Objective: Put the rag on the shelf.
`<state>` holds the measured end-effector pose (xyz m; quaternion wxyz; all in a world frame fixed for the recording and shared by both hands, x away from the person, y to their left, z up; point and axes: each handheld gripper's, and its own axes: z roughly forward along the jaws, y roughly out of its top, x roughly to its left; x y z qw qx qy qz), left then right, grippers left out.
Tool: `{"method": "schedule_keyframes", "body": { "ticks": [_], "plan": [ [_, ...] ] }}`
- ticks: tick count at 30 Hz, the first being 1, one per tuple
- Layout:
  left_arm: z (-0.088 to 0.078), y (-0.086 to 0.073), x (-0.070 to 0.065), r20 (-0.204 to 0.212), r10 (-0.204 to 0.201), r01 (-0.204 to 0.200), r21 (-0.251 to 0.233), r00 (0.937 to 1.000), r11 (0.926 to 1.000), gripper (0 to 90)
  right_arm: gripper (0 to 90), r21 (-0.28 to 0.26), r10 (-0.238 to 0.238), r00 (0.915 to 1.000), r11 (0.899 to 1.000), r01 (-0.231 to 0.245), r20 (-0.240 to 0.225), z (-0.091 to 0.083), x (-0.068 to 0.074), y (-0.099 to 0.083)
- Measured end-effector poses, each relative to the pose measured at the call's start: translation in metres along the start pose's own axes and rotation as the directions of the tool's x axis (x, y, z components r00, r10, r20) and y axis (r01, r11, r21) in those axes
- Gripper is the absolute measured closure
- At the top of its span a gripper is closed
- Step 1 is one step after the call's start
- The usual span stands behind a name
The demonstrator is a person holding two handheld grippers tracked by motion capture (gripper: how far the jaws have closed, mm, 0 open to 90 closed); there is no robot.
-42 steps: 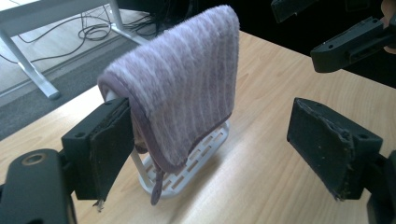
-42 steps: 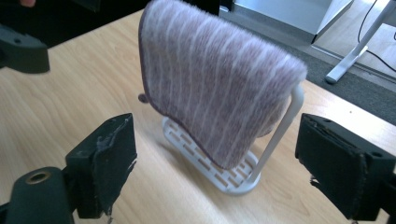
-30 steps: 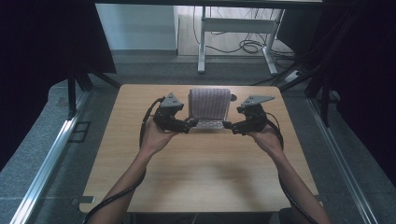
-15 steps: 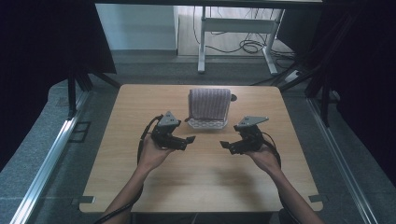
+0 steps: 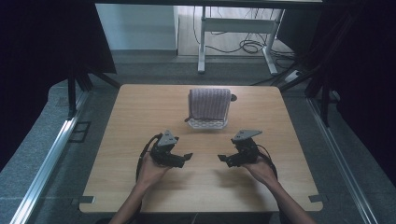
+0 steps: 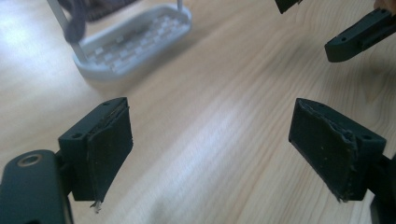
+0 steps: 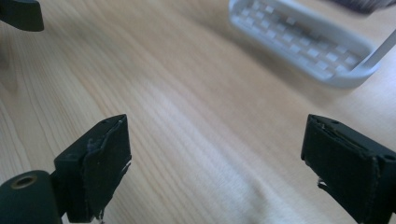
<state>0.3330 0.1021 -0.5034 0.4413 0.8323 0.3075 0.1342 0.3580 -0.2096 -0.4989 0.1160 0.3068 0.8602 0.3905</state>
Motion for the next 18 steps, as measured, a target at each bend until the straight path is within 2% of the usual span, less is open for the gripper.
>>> {"method": "schedule_keyframes", "body": {
  "ticks": [2, 3, 4, 6, 8, 10, 11, 14, 18],
  "plan": [
    [0.004, -0.008, -0.001, -0.001, -0.009, 0.009, 0.014, 1.0, 0.9999, 13.3, 4.2, 0.035, -0.003, 1.0, 0.999, 0.003, -0.003, 0.009, 0.001, -0.01],
    [0.007, -0.012, -0.001, 0.0, -0.016, 0.016, 0.026, 0.9999, 0.9995, 13.3, 4.2, 0.035, -0.003, 1.0, 0.999, 0.003, -0.003, 0.009, 0.001, -0.01],
    [0.01, -0.016, -0.001, 0.001, -0.015, 0.015, 0.046, 0.9999, 0.9988, 13.1, 2.1, 0.062, -0.006, 1.0, 0.998, 0.006, -0.003, 0.016, 0.001, -0.015],
    [0.014, -0.021, -0.001, -0.01, -0.006, 0.006, 0.076, 0.9999, 0.9971, 13.1, 1.2, 0.073, -0.01, 1.0, 0.997, 0.01, -0.001, 0.018, 0.001, -0.018],
    [0.02, -0.027, 0.0, -0.007, -0.011, 0.012, 0.107, 0.9999, 0.9942, 12.2, 0.0, 0.089, -0.015, 0.9999, 0.996, 0.014, 0.007, 0.025, 0.002, -0.024],
    [0.024, -0.03, 0.0, -0.028, -0.011, 0.015, 0.147, 0.9996, 0.989, 12.0, 0.0, 0.095, -0.014, 0.9999, 0.995, 0.013, 0.009, 0.027, 0.001, -0.026],
    [0.025, -0.03, -0.001, -0.041, -0.005, 0.012, 0.166, 0.9991, 0.9861, 11.7, 0.0, 0.105, -0.029, 0.9992, 0.994, 0.026, 0.029, 0.031, 0.001, -0.031],
    [0.027, -0.03, -0.001, -0.049, -0.002, 0.012, 0.206, 0.9988, 0.9785, 10.5, 0.0, 0.075, -0.031, 0.9992, 0.997, 0.029, 0.027, 0.031, -0.001, -0.033],
    [0.027, -0.03, -0.001, -0.053, -0.007, 0.018, 0.205, 0.9985, 0.9786, 9.6, 0.0, 0.071, -0.031, 0.9992, 0.997, 0.029, 0.027, 0.031, -0.001, -0.034]
  ]
}}
